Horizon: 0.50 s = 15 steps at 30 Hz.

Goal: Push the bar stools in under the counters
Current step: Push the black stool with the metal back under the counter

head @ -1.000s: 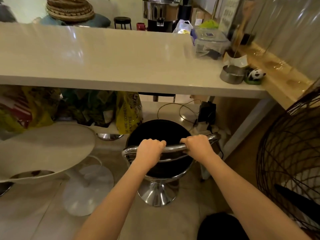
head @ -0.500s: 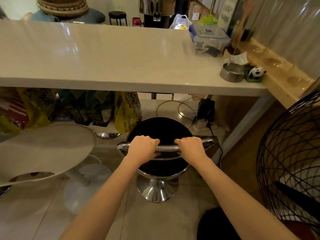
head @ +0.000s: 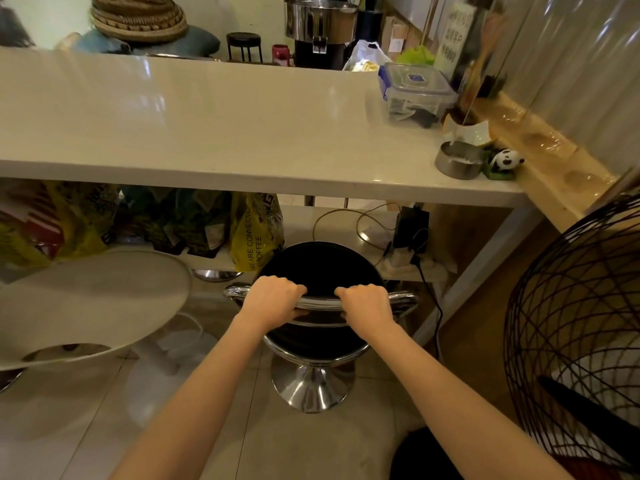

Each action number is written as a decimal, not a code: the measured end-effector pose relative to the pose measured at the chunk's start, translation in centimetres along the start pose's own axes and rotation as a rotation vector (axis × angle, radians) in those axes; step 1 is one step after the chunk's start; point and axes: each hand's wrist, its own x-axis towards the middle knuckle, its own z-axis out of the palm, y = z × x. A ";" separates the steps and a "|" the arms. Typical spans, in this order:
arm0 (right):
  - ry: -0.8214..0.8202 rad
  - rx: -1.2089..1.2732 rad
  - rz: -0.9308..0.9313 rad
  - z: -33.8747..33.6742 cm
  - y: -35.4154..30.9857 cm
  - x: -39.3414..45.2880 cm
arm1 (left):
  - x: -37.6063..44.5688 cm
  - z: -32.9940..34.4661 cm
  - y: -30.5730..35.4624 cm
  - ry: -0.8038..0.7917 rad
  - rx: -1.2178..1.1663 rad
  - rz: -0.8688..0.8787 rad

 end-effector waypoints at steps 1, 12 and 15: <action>0.005 -0.002 -0.008 0.1 0.1 0.0 | 0.0 0.0 0.1 -0.003 0.001 -0.002; -0.008 -0.014 -0.040 0.0 0.7 -0.1 | -0.2 -0.4 0.6 -0.017 -0.017 -0.007; -0.020 -0.010 -0.018 -0.2 0.5 -0.2 | -0.2 -0.3 0.6 -0.025 -0.004 -0.003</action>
